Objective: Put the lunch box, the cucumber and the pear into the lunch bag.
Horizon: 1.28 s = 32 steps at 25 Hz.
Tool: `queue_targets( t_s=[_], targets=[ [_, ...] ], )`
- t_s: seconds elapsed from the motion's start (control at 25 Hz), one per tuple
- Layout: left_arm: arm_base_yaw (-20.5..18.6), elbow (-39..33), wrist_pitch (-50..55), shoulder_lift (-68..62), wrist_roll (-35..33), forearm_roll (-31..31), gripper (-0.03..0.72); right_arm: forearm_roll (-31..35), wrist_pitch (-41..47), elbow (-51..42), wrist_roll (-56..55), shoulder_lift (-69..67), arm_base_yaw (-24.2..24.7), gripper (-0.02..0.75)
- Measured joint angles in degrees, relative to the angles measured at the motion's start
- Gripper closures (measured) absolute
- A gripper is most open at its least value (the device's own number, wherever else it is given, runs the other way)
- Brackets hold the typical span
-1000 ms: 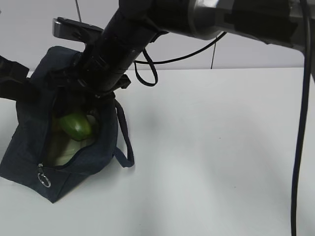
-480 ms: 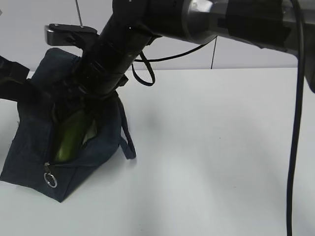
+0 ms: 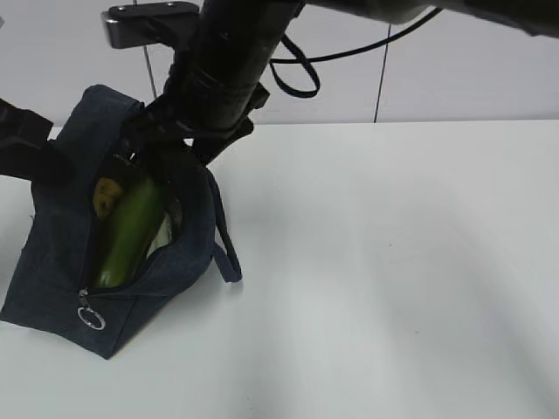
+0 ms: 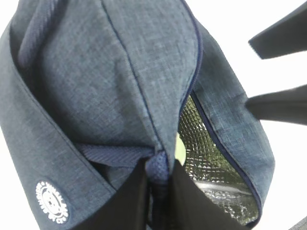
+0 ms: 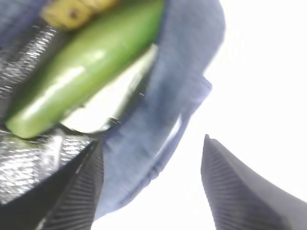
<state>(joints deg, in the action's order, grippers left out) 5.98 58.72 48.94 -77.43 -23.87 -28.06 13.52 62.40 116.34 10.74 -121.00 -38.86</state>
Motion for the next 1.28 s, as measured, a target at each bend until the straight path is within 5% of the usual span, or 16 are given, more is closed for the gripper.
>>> queue_targets(
  t_s=[0.32, 0.72, 1.0, 1.28],
  targets=[
    [0.0, 0.0, 0.0, 0.0, 0.0, 0.0, 0.671, -7.5, 4.8, 0.1, -5.4, 0.3, 0.1, 0.258],
    [0.0, 0.0, 0.0, 0.0, 0.0, 0.0, 0.671, -2.8, 5.3, 0.1, -4.8, -5.4, 0.1, 0.318],
    [0.0, 0.0, 0.0, 0.0, 0.0, 0.0, 0.671, -2.0, 4.5, 0.1, -4.6, -6.4, 0.1, 0.671],
    [0.0, 0.0, 0.5, 0.0, 0.0, -0.2, 0.671, -4.6, 5.2, 0.1, -4.6, -6.0, 0.1, 0.732]
  ],
)
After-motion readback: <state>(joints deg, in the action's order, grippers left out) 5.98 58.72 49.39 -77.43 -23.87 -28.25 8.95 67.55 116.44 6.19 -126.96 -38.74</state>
